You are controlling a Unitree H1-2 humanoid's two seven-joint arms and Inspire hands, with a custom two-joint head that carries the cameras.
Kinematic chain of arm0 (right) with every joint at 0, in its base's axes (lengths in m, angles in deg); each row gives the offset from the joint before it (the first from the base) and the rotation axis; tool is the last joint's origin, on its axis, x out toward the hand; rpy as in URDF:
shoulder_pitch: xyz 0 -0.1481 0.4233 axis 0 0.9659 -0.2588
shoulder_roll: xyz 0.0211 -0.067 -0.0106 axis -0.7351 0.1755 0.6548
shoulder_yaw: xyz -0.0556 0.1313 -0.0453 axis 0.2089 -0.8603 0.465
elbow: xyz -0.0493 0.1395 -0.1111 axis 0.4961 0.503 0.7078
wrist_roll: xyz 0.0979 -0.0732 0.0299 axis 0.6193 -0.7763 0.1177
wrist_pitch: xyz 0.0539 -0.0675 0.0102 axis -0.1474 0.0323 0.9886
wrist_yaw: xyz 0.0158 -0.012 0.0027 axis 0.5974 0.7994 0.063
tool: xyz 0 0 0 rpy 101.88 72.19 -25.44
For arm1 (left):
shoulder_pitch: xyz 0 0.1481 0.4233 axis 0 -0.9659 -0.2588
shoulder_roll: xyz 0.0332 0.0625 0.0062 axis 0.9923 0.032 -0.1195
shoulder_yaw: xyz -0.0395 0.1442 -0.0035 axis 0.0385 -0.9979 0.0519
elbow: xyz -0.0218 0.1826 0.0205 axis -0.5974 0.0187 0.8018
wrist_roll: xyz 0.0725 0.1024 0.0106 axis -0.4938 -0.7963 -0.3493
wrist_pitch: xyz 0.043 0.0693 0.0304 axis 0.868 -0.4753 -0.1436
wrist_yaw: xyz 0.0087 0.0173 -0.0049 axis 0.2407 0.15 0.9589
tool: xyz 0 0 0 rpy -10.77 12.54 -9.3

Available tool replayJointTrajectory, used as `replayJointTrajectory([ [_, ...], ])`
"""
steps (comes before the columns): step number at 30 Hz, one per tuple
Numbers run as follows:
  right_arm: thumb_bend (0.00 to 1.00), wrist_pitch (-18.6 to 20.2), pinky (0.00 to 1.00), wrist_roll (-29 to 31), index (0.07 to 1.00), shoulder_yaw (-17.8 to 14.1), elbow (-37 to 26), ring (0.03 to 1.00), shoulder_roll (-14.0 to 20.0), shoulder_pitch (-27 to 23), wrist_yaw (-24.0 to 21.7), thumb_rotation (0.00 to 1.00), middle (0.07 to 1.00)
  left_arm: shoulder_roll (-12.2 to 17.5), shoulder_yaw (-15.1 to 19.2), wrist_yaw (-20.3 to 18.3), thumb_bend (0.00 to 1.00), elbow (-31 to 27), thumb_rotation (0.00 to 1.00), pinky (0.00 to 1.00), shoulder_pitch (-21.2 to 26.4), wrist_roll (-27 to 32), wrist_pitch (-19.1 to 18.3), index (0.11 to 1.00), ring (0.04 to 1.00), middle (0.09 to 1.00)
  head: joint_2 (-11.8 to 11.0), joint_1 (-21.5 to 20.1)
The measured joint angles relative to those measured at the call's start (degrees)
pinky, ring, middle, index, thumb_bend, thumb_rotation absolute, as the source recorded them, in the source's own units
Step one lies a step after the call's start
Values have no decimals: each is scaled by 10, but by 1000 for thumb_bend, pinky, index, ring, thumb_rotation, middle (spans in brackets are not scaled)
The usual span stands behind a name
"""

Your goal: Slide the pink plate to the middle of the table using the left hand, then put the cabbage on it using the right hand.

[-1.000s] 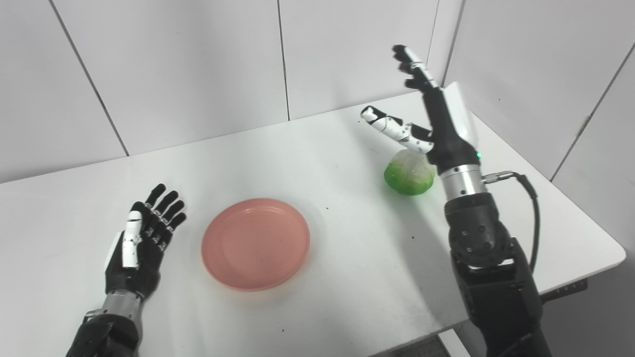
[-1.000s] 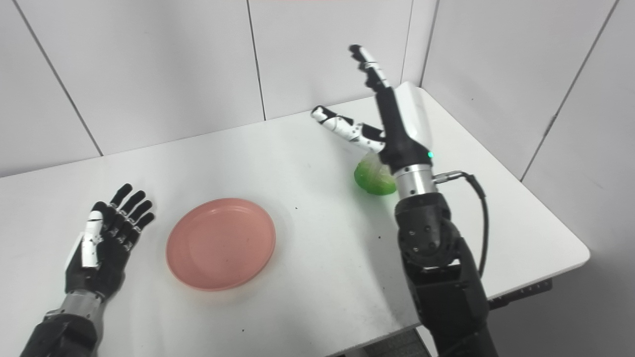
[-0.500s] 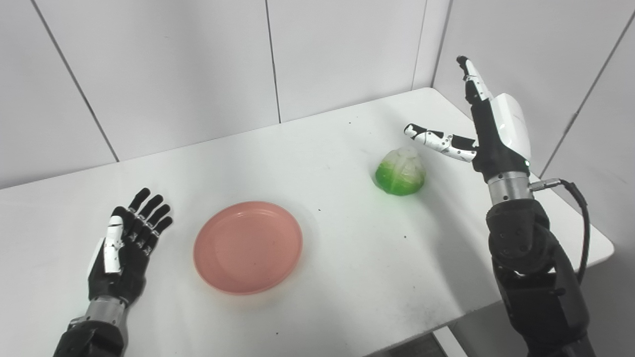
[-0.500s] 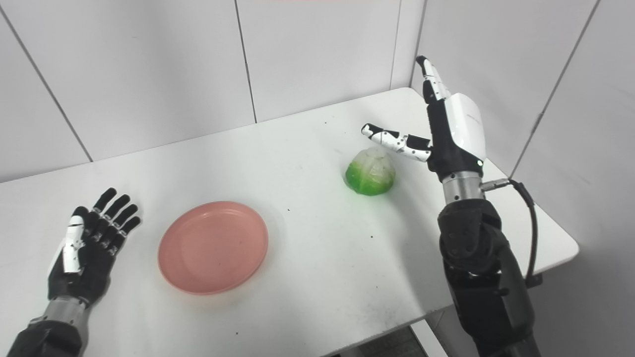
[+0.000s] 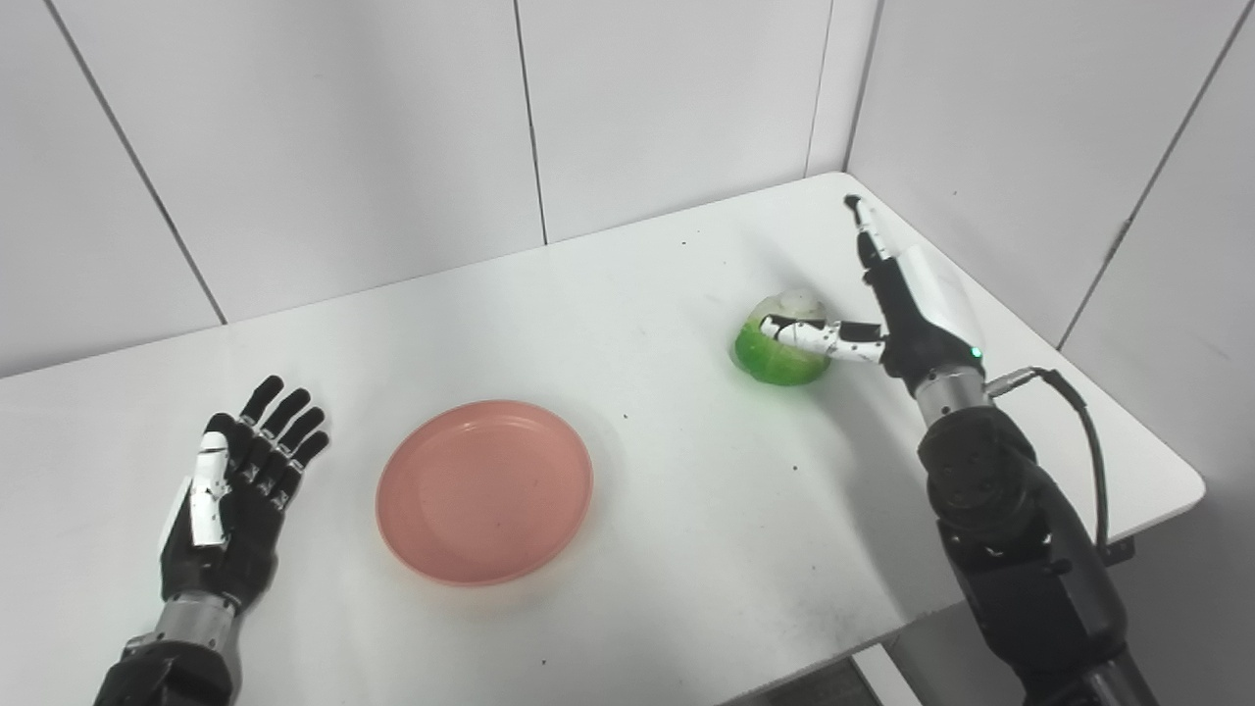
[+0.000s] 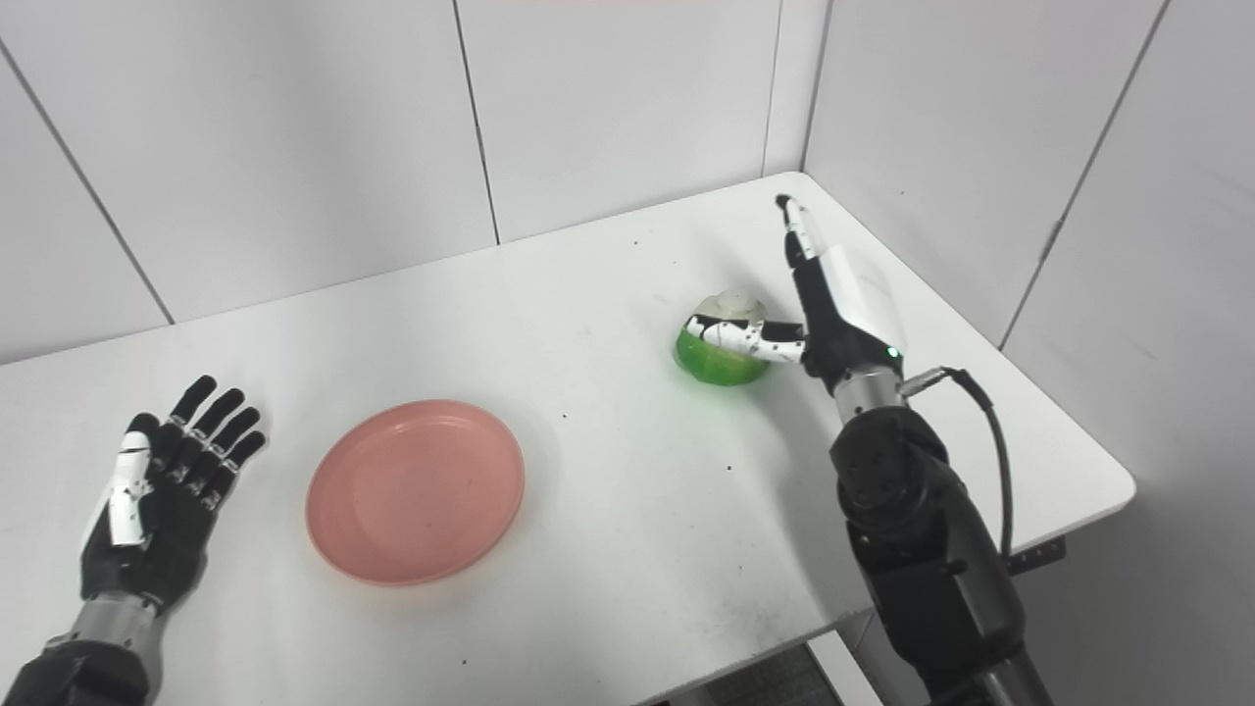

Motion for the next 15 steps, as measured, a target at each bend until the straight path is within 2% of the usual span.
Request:
replayJointTrajectory([
  [4,1000,10,832,-5,1000,13,20,955,7,-6,-10,536,1000,3,1,-3,451,-2,1000,883,-1,1,-2,880,876,885,5,0],
  [9,1000,11,828,8,1000,16,45,954,22,-12,-23,500,1000,8,3,-4,453,-14,1000,878,-10,5,-6,880,874,885,10,0],
  [15,1000,14,874,15,1000,20,55,981,47,-19,-41,448,1000,13,2,-9,454,-16,1000,879,-12,11,-9,878,873,883,13,0],
])
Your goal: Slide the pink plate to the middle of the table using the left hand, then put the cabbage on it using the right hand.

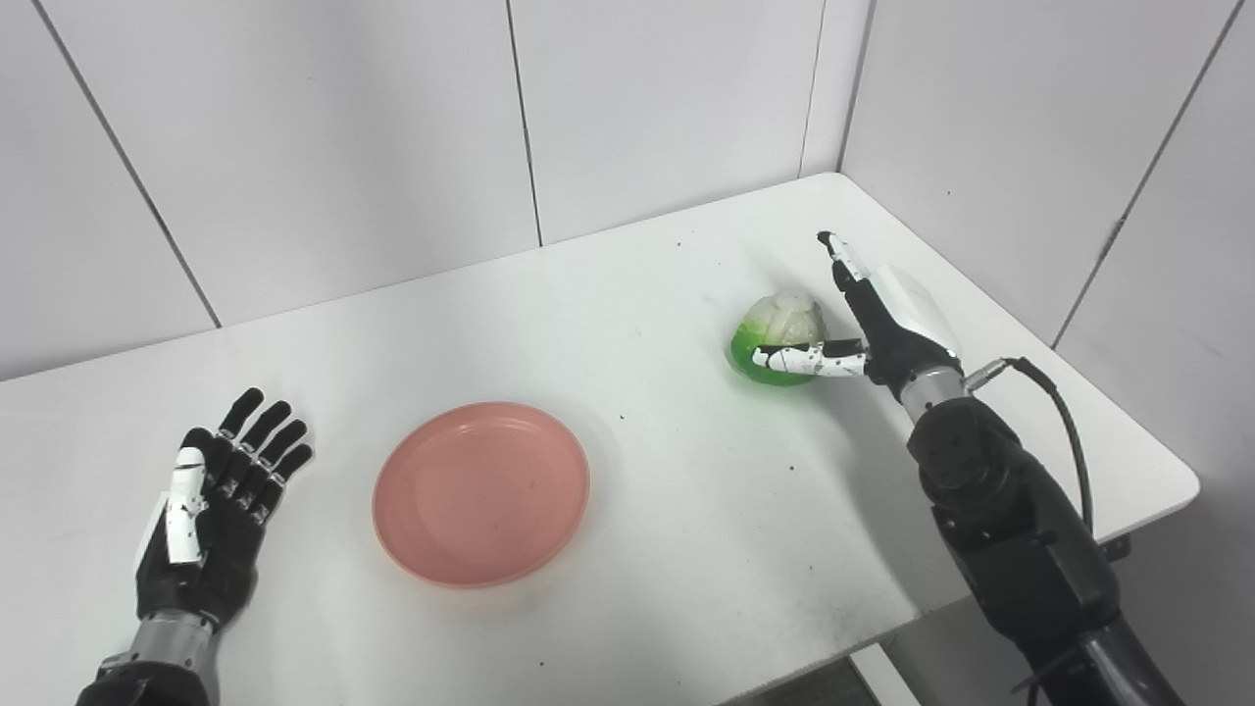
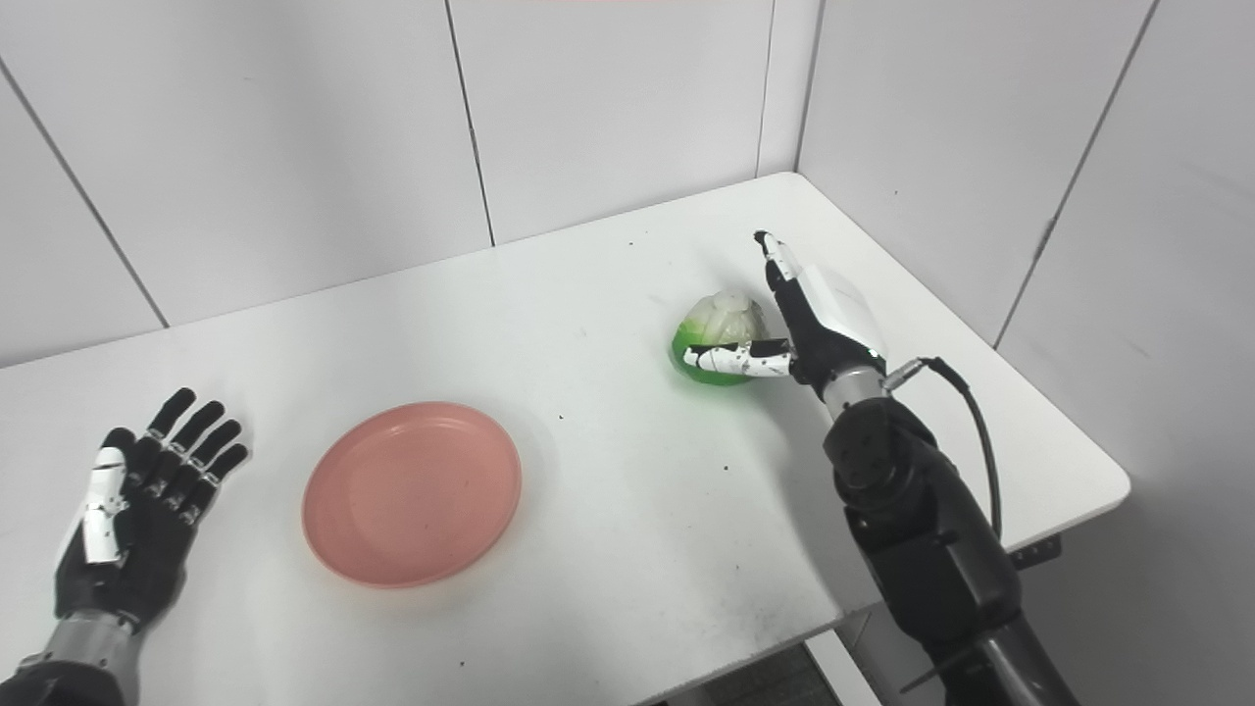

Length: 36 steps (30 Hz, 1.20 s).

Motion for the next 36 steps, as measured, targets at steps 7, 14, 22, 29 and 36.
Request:
replayJointTrajectory([
  [7,1000,1,844,3,1000,0,3,959,31,-5,-15,393,1000,2,-5,-2,464,-11,1000,880,-6,0,-3,884,880,890,6,5],
  [14,1000,0,889,24,1000,-2,19,976,53,-9,-21,318,997,4,-8,-5,474,-21,1000,875,-13,0,-6,879,879,889,9,15],
  [22,1000,-3,893,46,981,25,82,956,67,-44,-39,260,977,4,-11,-5,480,-27,1000,871,-17,0,-7,873,873,886,9,20],
  [29,1000,-6,881,58,969,58,122,945,71,-72,-52,270,966,4,-16,-1,482,-38,1000,875,-22,-2,-11,878,878,890,7,30],
  [36,1000,-6,891,65,975,77,154,955,70,-94,-60,259,976,5,-18,1,488,-45,1000,871,-26,-2,-13,881,876,893,6,41],
])
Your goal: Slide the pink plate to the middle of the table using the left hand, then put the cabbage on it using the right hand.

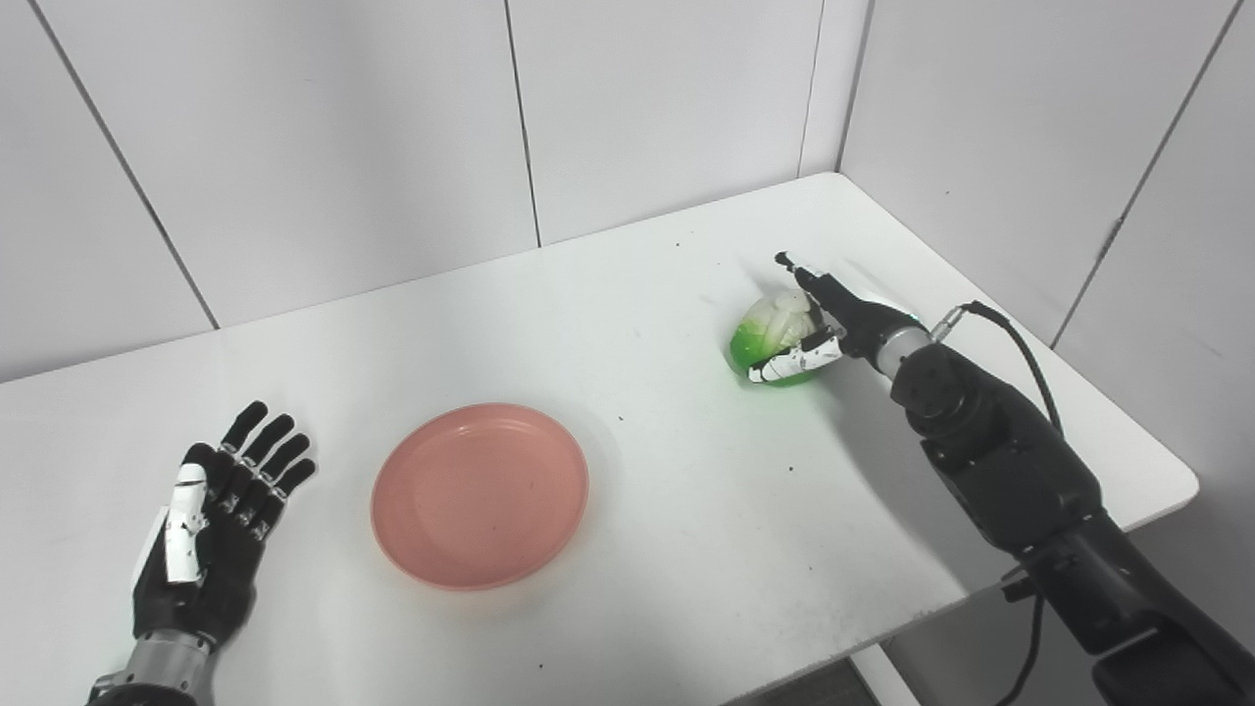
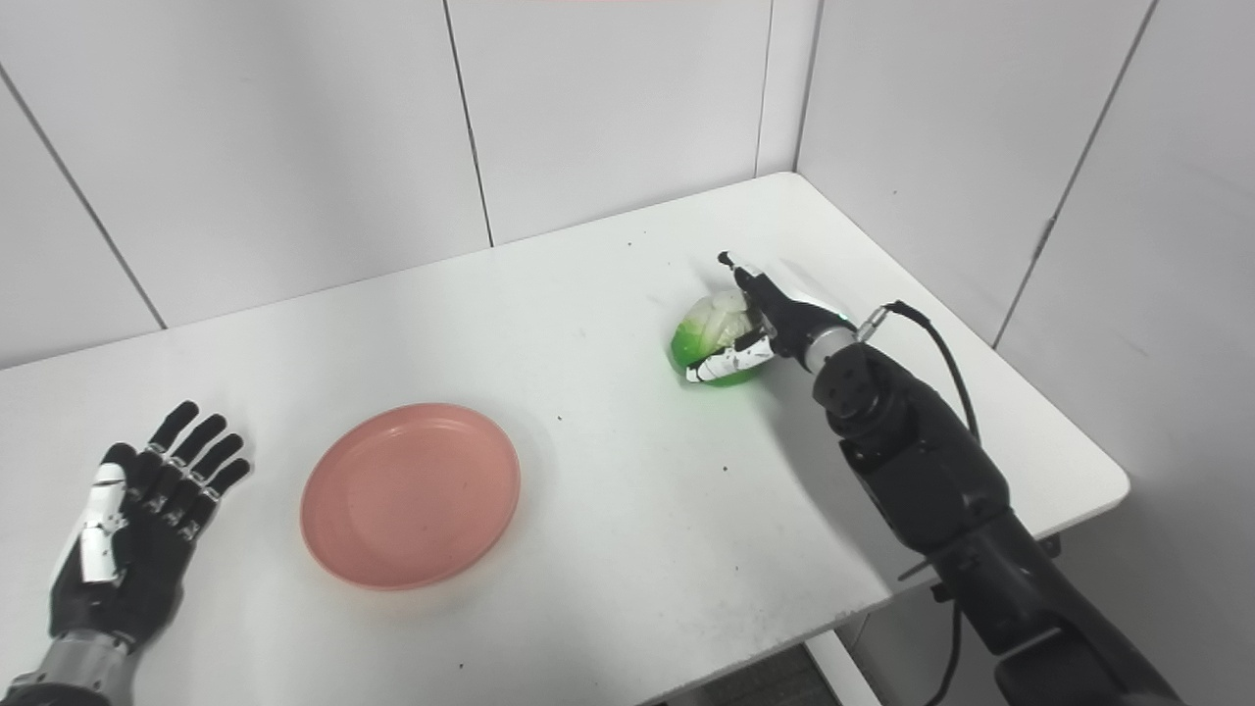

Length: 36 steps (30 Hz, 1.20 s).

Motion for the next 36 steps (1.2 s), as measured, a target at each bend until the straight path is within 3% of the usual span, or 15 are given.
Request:
replayJointTrajectory([
  [13,1000,-19,877,-12,922,42,47,915,9,-38,0,238,922,-1,-9,14,482,-32,1000,874,-14,-11,-19,887,871,889,9,8],
  [17,1000,-31,851,-11,864,42,52,857,9,-38,2,179,856,-1,-9,15,485,-34,1000,874,-14,-11,-21,885,870,887,11,11],
  [20,989,-38,764,-6,750,39,60,742,8,-38,10,107,748,-1,-9,15,481,-35,1000,876,-14,-12,-23,886,873,889,11,12],
  [23,919,-40,625,-4,638,39,61,610,8,-36,17,46,633,-1,-10,16,487,-37,1000,876,-15,-13,-24,887,872,888,12,13],
  [26,898,-40,605,-6,605,41,59,581,8,-35,18,34,606,-2,-12,19,488,-40,1000,877,-16,-14,-24,888,872,888,13,14],
  [27,676,-40,608,-8,536,41,59,572,8,-35,18,91,590,-2,-12,19,489,-40,1000,878,-16,-14,-24,888,873,889,13,14],
  [29,562,-40,599,-11,500,42,58,562,8,-35,19,120,576,-2,-12,19,492,-41,1000,877,-16,-14,-25,888,873,890,14,14],
  [31,530,-40,567,-12,489,42,57,539,7,-34,22,128,556,-2,-13,20,490,-42,1000,878,-16,-14,-25,889,874,891,14,14],
  [32,530,-40,518,-13,481,42,57,504,7,-34,24,41,516,-2,-13,20,488,-42,1000,879,-16,-14,-25,889,875,891,14,14],
  [36,530,-40,470,-11,485,36,58,474,0,-29,40,2,488,-2,-14,21,493,-42,1000,876,-16,-15,-26,887,871,889,15,13],
])
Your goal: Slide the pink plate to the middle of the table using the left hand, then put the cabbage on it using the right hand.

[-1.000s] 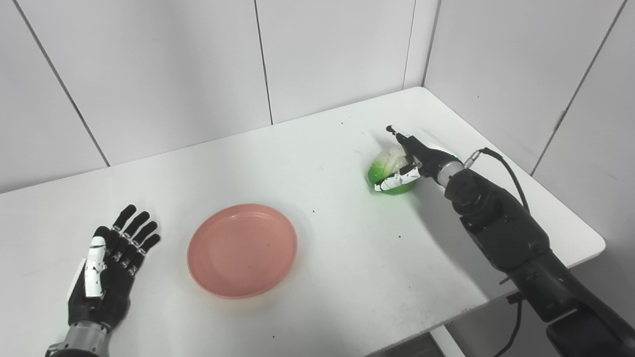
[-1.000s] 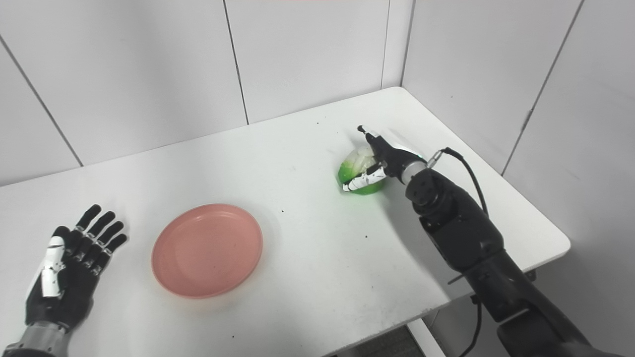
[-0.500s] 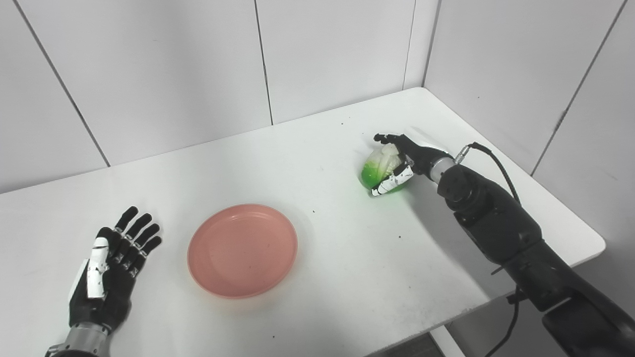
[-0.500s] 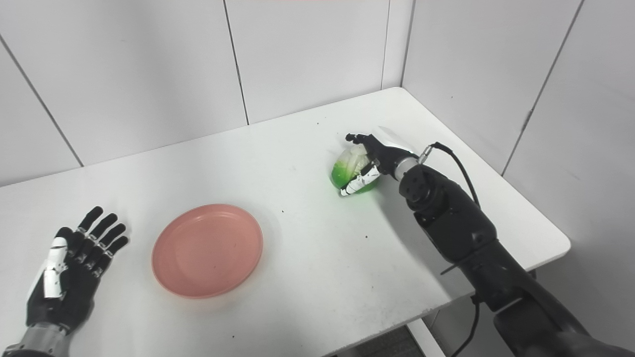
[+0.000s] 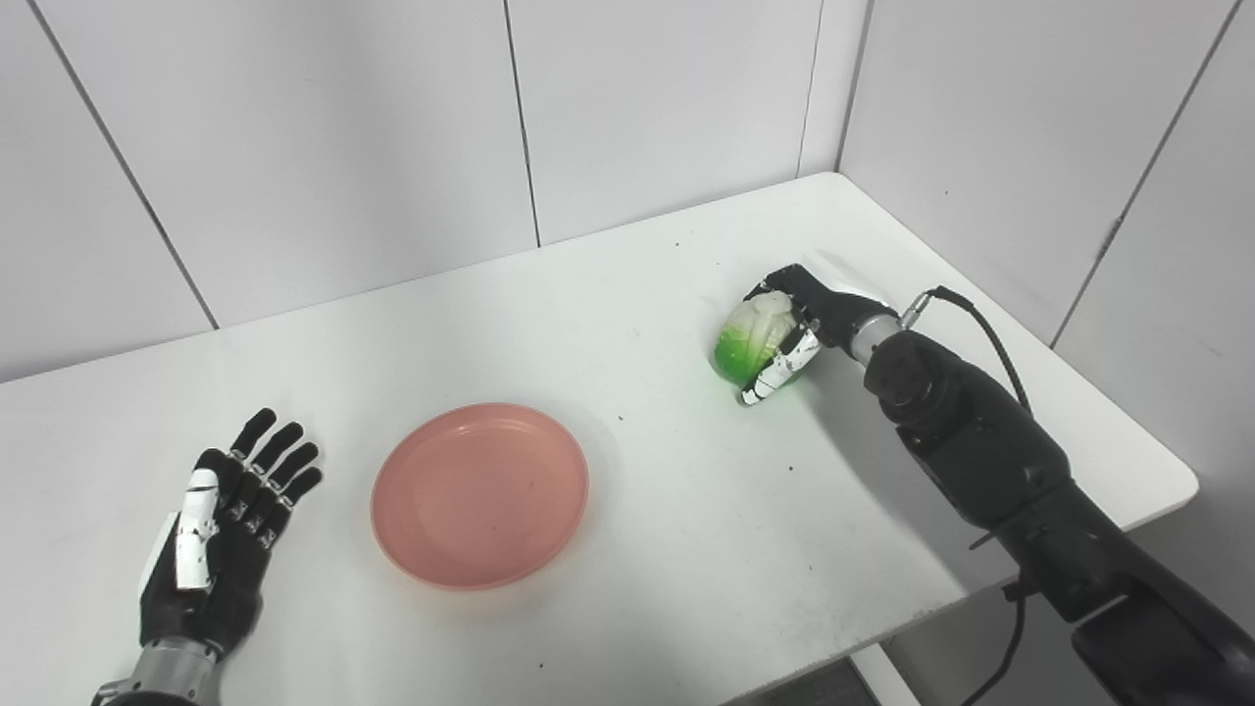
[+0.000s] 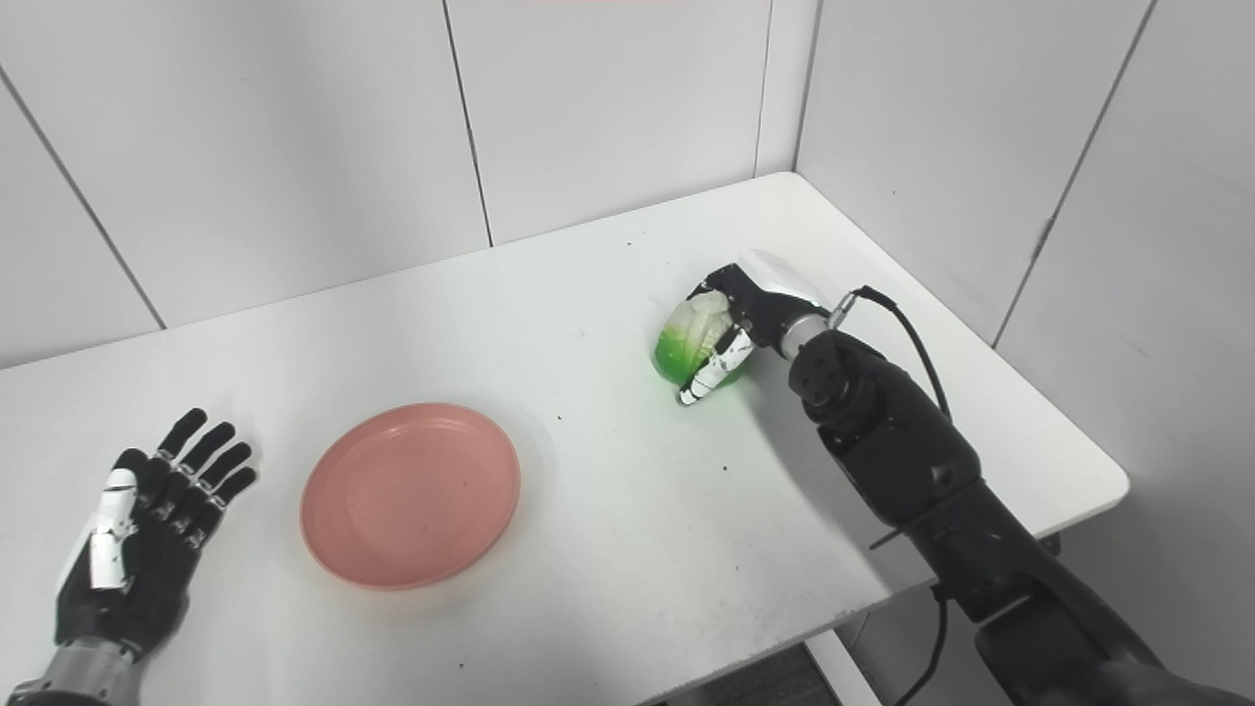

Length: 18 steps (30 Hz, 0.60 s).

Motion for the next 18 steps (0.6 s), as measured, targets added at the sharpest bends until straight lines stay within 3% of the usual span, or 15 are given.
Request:
replayJointTrajectory([
  [12,530,-23,443,28,493,-31,1,465,-15,9,26,0,478,0,-3,0,486,1,1000,867,0,-3,0,891,870,891,-2,6],
  [18,529,-23,433,44,503,-44,-41,453,-21,22,26,0,468,-2,-4,0,490,1,1000,877,0,-7,0,898,880,900,-4,13],
])
